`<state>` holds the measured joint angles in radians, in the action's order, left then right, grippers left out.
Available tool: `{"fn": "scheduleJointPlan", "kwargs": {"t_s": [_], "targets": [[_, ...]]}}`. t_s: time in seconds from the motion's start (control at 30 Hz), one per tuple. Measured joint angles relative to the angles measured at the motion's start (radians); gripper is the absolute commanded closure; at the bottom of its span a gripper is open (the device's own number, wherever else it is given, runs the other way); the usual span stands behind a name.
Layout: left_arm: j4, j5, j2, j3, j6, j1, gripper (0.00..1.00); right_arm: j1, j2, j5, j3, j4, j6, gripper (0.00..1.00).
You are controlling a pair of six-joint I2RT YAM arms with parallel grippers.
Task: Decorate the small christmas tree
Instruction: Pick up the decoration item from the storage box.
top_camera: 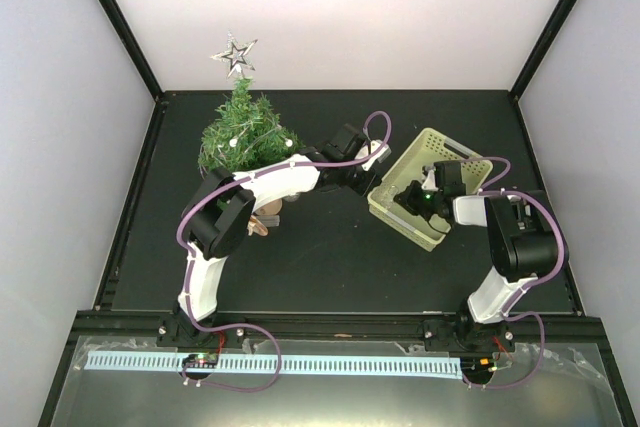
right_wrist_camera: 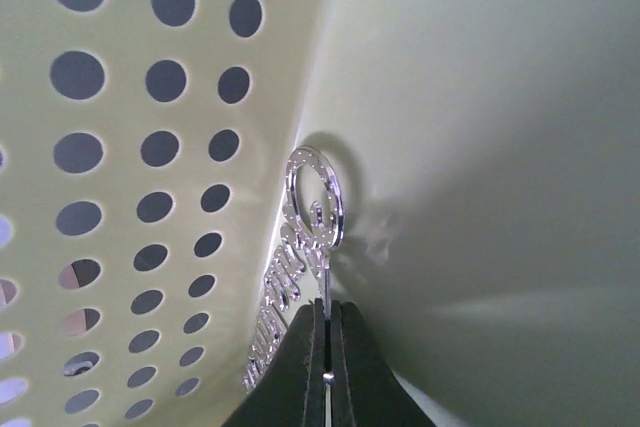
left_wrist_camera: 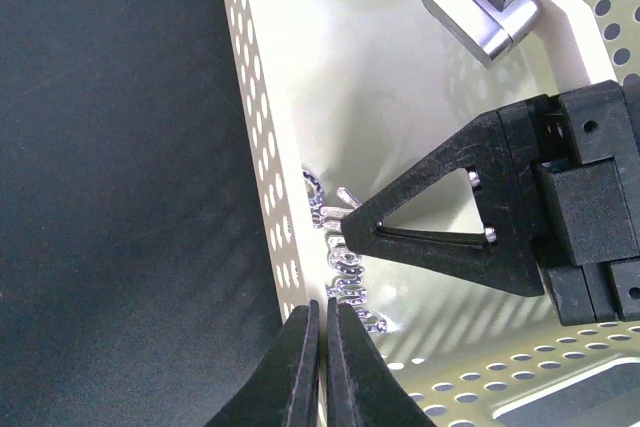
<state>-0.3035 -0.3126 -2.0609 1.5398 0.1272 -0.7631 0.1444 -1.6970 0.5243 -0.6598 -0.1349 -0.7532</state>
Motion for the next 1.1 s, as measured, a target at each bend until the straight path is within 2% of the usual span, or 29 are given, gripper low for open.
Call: {"fn": "scheduleJointPlan", "kwargs": {"t_s": [0.23, 0.43, 0.63, 0.7, 0.87, 1.1], "targets": [[0.001, 0.000, 0.000, 0.000, 0.000, 0.000, 0.97, 0.000, 0.000, 0.009, 0.000, -0.024, 0.015, 0.99], [-0.013, -0.001, 0.009, -0.008, 0.000, -0.002, 0.87, -0.001, 0.021, -0.001, 0.000, -0.021, 0.023, 0.99], [-0.084, -0.006, 0.040, -0.011, -0.002, -0.011, 0.76, -0.001, 0.164, -0.083, 0.000, 0.056, 0.082, 0.99], [-0.103, -0.010, 0.067, -0.010, -0.002, -0.011, 0.71, -0.001, 0.216, -0.118, 0.000, 0.089, 0.107, 0.99], [-0.125, -0.046, 0.156, 0.017, 0.002, -0.011, 0.65, -0.001, 0.331, -0.204, -0.031, 0.209, 0.197, 0.99], [-0.144, -0.133, 0.317, 0.027, -0.006, -0.011, 0.53, -0.001, 0.512, -0.200, -0.135, 0.392, 0.369, 0.99]]}}
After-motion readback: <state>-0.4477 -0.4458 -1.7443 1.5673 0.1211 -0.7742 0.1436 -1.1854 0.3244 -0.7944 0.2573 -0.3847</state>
